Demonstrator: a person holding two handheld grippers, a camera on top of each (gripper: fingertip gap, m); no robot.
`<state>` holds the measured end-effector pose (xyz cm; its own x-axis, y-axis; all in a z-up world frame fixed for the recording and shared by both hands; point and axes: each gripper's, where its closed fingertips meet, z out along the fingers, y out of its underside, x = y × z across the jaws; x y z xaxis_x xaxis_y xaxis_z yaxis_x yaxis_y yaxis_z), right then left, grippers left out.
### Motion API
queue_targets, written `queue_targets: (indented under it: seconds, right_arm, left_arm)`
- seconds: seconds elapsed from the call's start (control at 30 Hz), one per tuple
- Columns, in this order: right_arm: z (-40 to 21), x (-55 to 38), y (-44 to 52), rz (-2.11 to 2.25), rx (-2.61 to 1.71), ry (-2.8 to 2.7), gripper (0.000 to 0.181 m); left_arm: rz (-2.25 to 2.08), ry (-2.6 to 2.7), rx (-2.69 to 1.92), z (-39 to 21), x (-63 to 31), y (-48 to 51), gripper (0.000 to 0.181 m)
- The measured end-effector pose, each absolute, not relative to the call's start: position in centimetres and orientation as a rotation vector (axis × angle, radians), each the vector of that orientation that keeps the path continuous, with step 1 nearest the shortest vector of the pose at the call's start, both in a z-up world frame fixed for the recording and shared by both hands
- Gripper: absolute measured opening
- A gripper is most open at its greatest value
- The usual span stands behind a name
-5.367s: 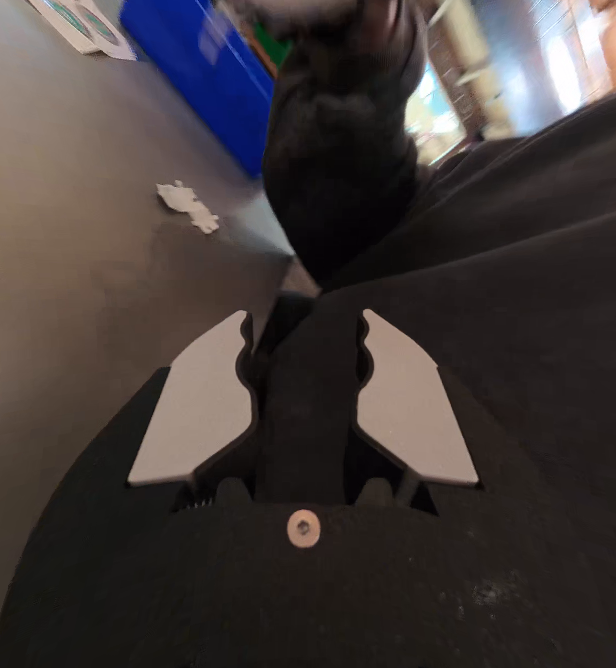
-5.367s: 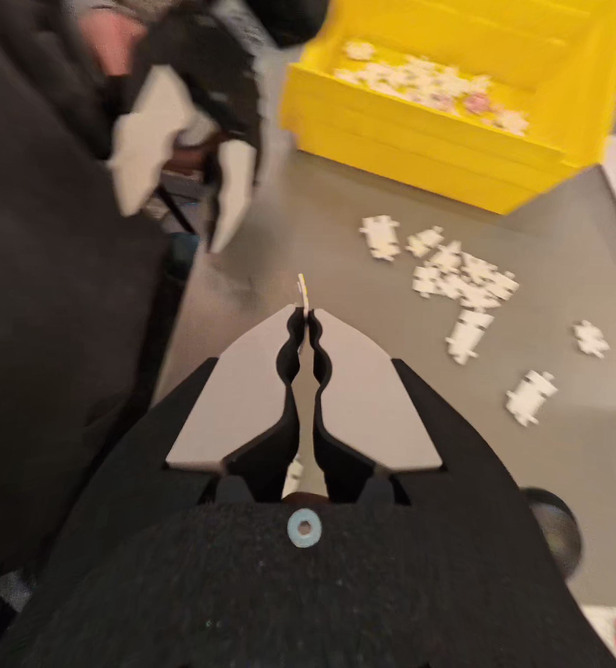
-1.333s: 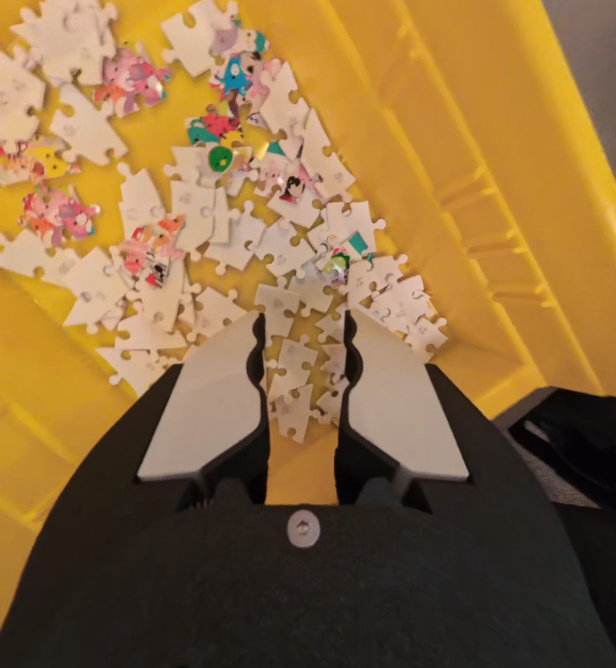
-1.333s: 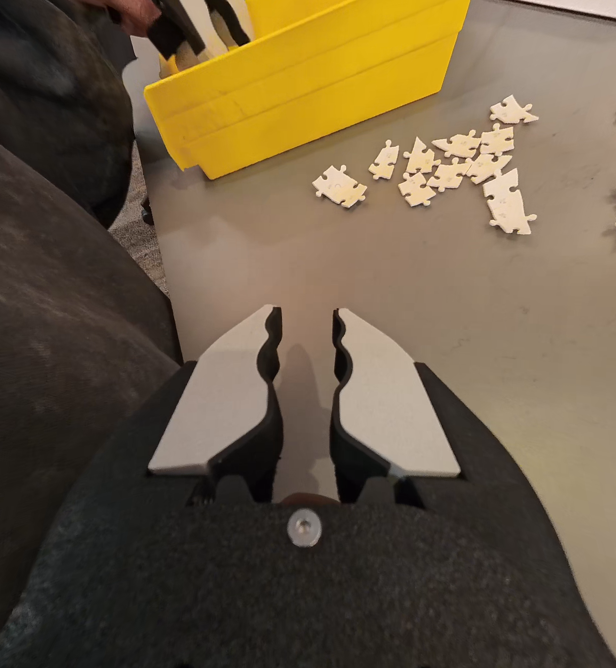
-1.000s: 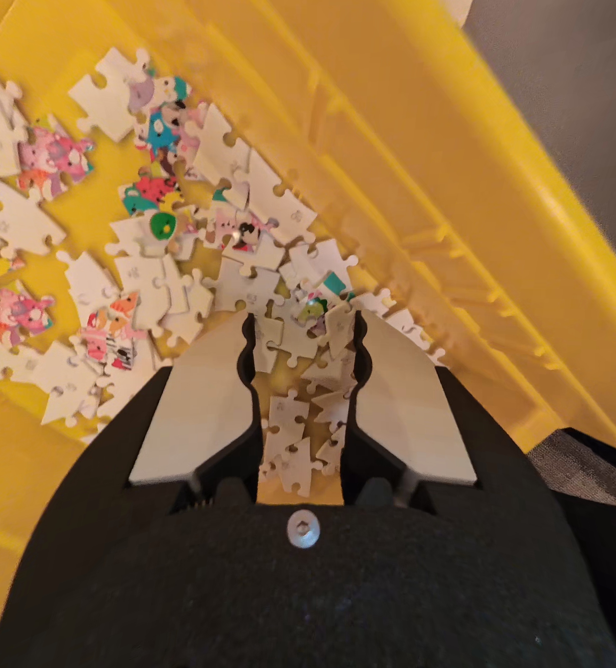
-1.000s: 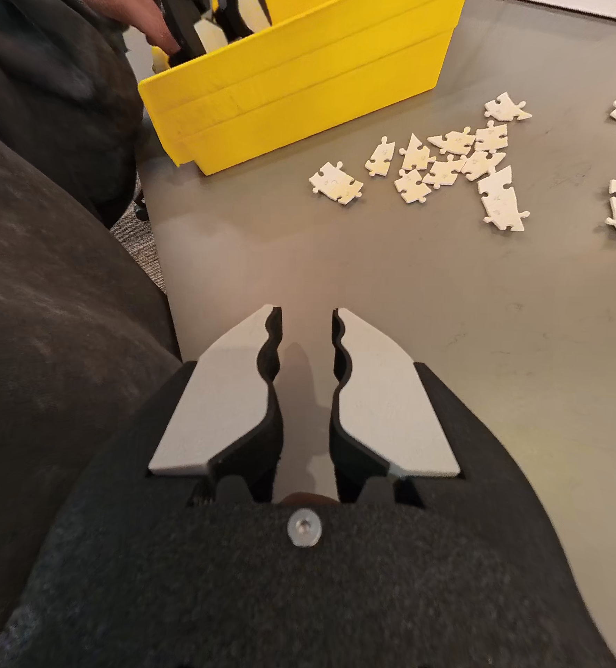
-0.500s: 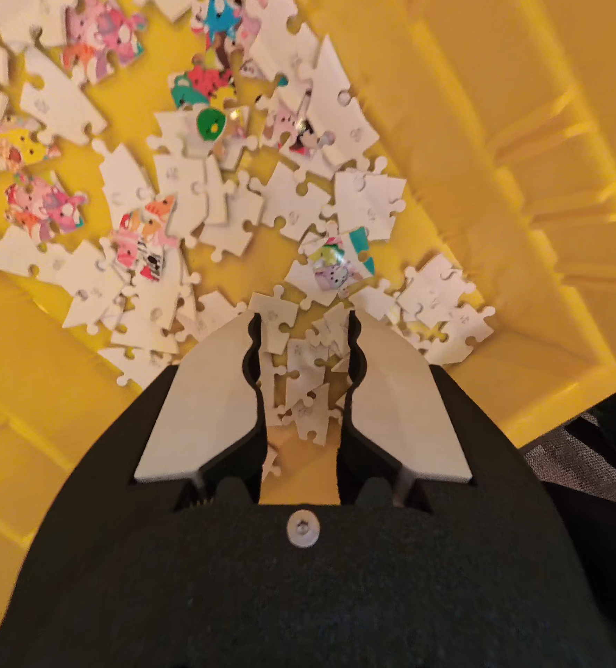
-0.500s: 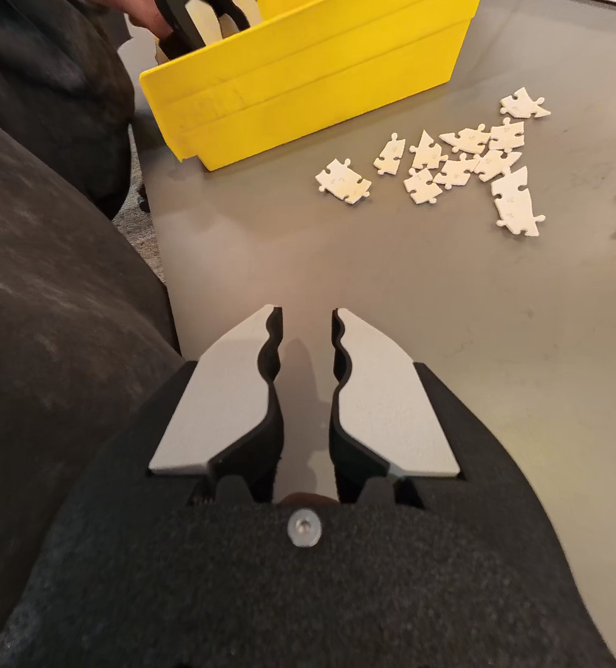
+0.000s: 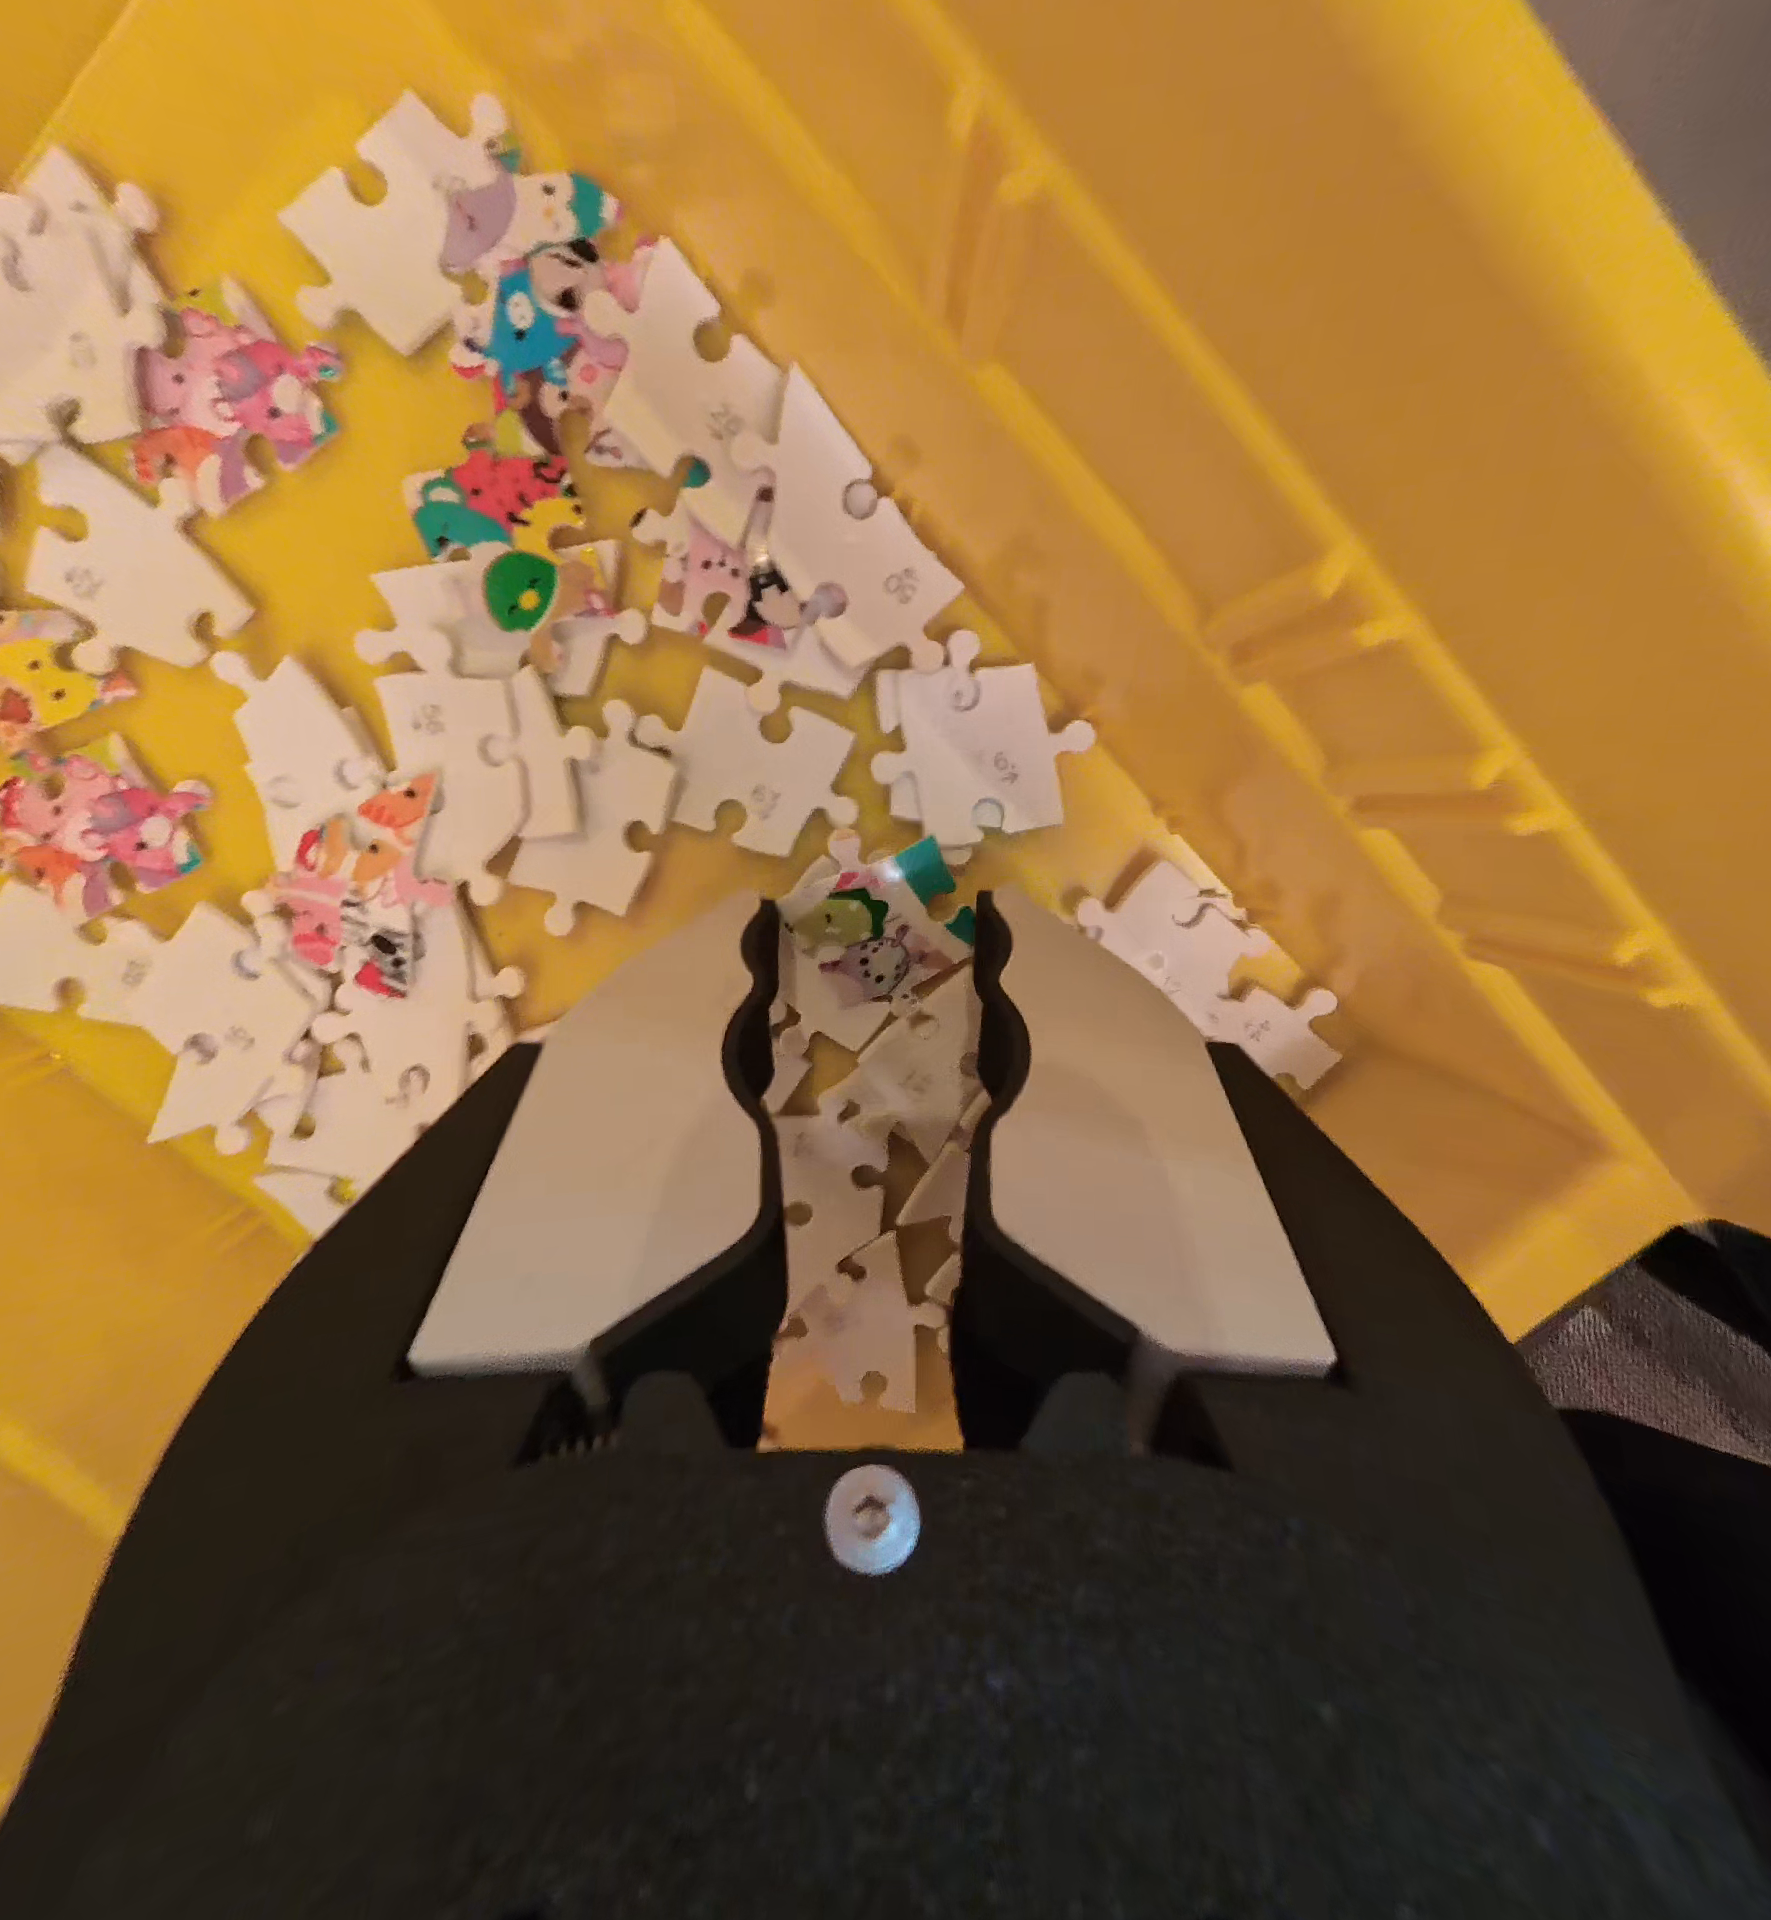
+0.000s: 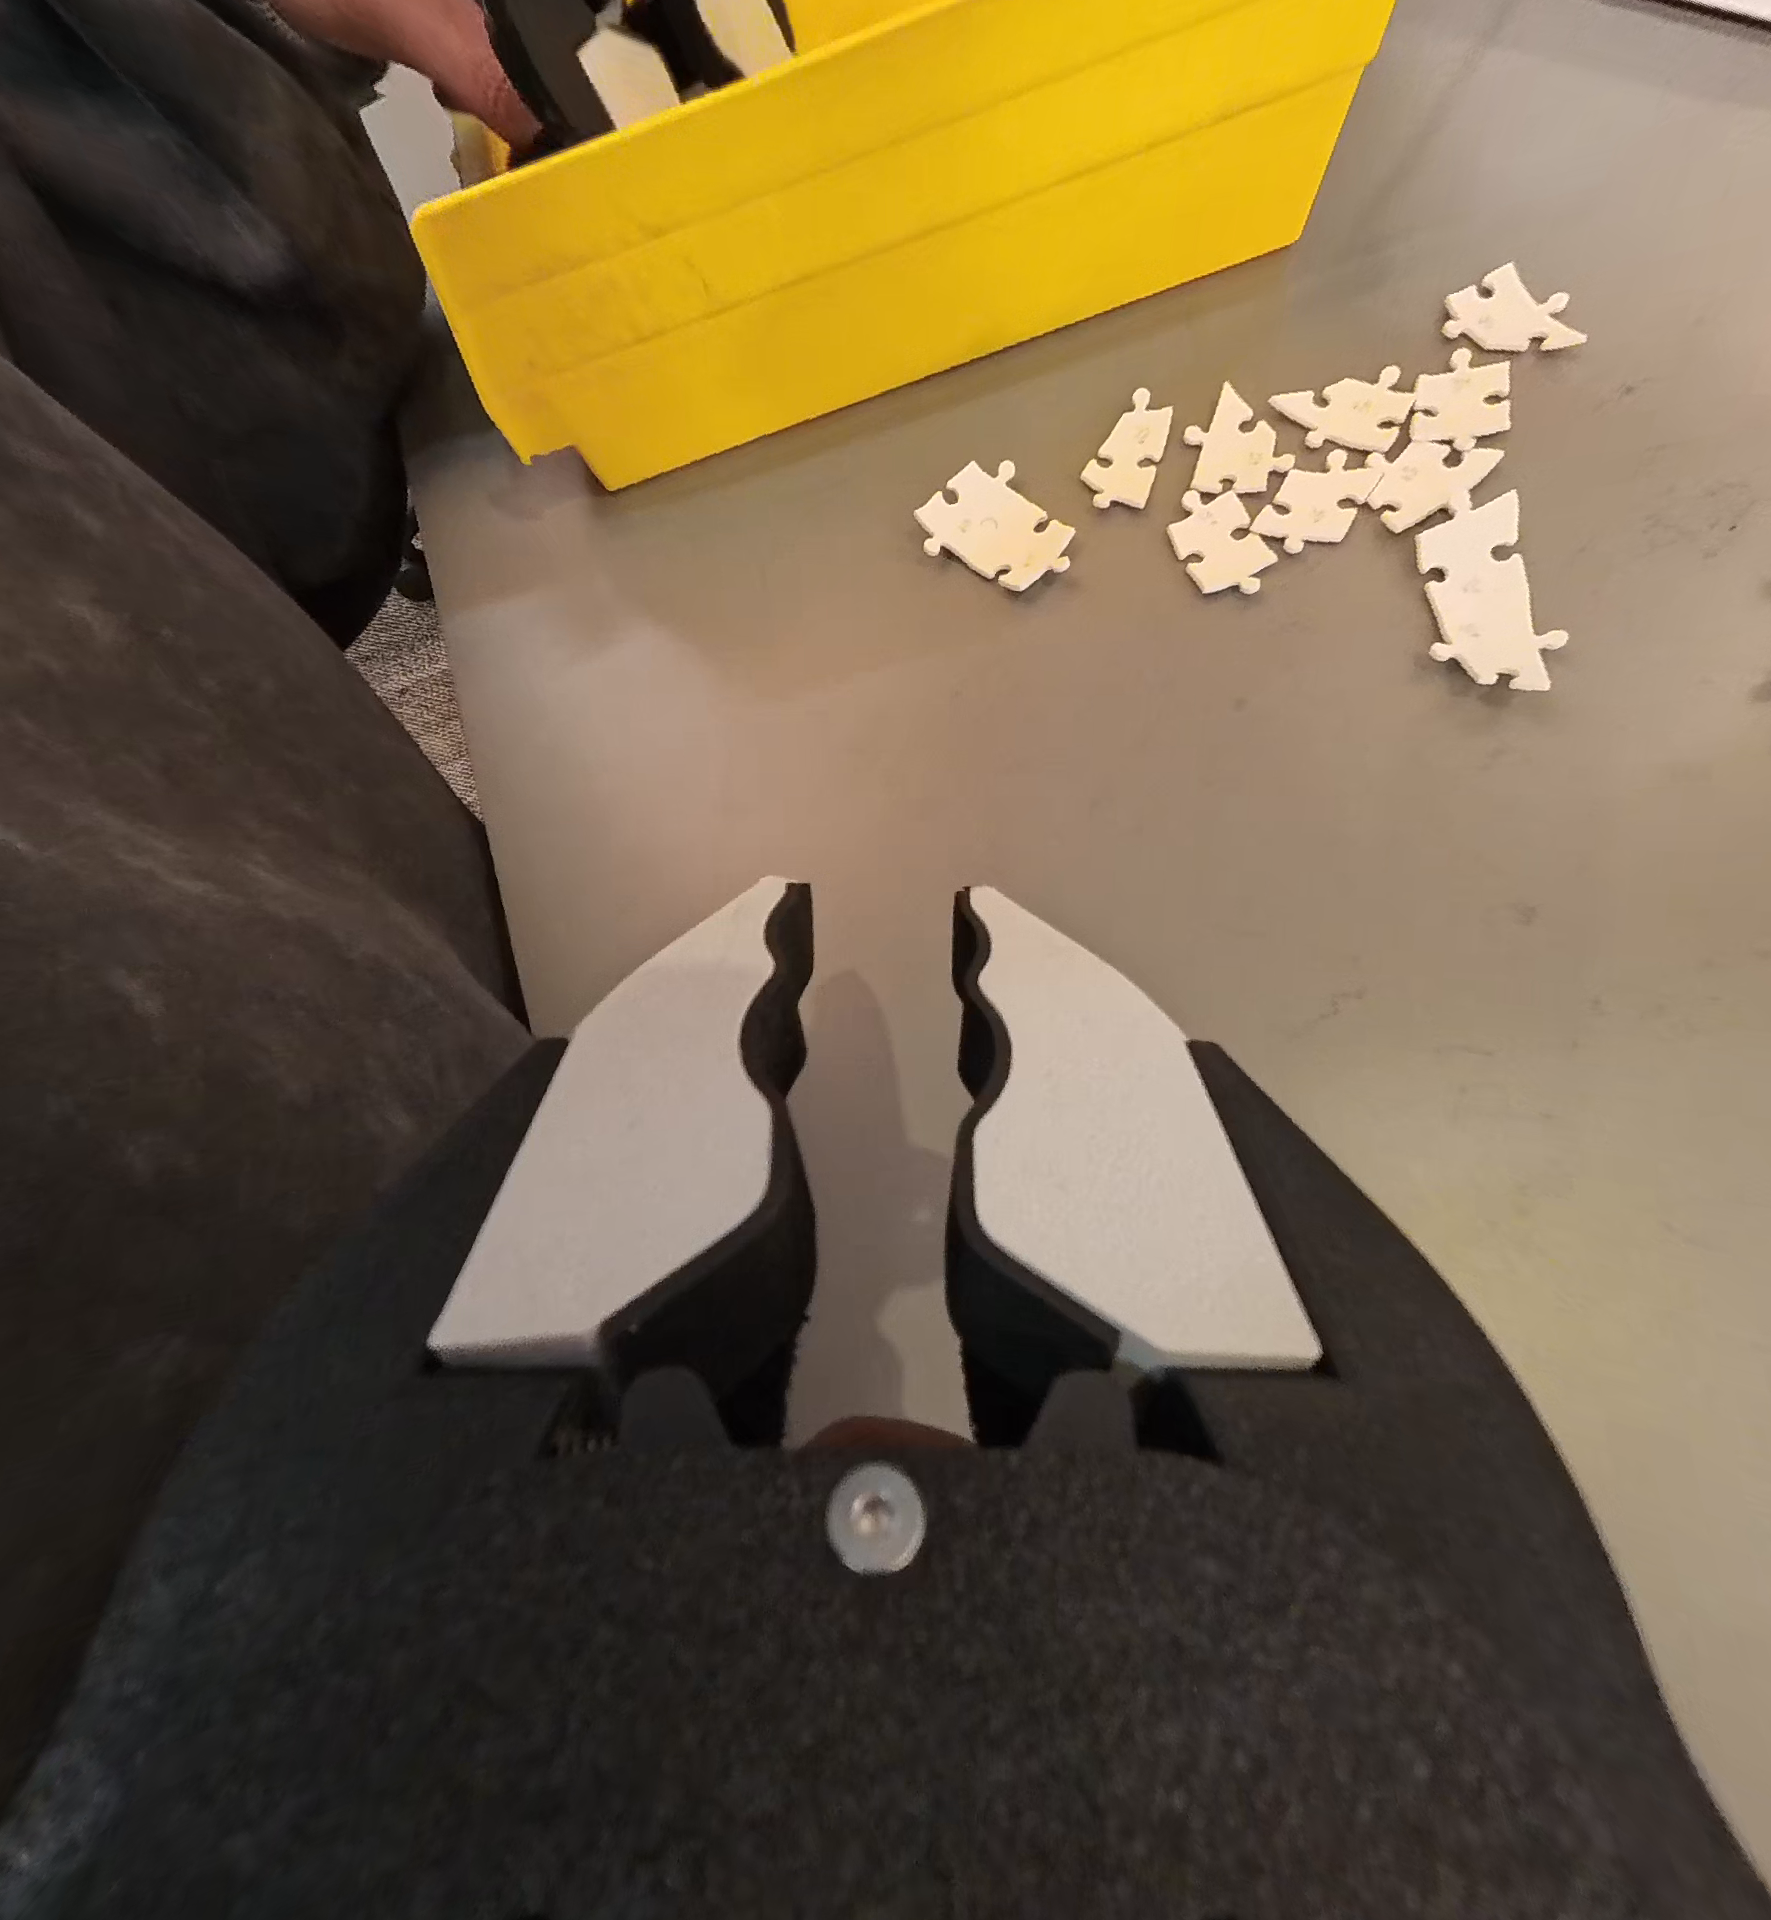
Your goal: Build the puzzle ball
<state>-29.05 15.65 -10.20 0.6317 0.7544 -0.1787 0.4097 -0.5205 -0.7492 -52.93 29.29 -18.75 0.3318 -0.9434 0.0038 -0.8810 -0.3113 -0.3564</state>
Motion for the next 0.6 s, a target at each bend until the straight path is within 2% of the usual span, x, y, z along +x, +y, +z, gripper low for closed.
queue_targets:
  seconds: [0.13, 0.27, 0.6]
  right_arm:
    - [-10.1, -29.2, 15.6, 0.652, -2.164, -0.912, 0.026]
    - [-10.0, -29.4, 15.6, 0.66, -2.152, -0.917, 0.025]
    - [-7.3, -29.6, 15.8, 0.674, -2.021, -0.96, 0.025]
  left_arm:
    - [-0.462, 1.443, -2.28, -15.9, -53.6, 29.9, 0.035]
    - [-0.739, 1.063, -2.135, -9.9, -54.7, 31.4, 0.035]
    - [-1.965, 0.386, -1.48, 3.4, -53.6, 27.3, 0.034]
